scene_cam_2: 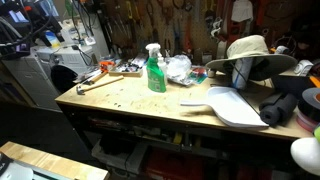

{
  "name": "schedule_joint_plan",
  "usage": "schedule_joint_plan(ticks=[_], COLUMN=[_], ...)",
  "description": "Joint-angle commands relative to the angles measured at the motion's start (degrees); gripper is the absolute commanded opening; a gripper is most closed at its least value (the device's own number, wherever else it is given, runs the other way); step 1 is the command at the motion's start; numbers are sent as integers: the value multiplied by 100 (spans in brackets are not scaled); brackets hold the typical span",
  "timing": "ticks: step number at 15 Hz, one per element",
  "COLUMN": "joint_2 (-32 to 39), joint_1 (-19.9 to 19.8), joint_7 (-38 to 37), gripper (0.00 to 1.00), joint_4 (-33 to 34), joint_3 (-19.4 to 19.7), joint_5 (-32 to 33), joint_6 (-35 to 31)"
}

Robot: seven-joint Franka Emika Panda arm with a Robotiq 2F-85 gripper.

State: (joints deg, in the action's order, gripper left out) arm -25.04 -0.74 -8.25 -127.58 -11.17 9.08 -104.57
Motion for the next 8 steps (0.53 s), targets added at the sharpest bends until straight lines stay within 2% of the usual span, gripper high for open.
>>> schedule_joint_plan(ticks=[1,7,8], joint_2=[18,18,106], joint_1=[160,160,89], joint_7=[-54,-54,-163], gripper=[100,100,100], joint_4=[13,13,88], joint_3=[131,131,210], joint_5=[59,59,14], joint_6=[20,20,-159])
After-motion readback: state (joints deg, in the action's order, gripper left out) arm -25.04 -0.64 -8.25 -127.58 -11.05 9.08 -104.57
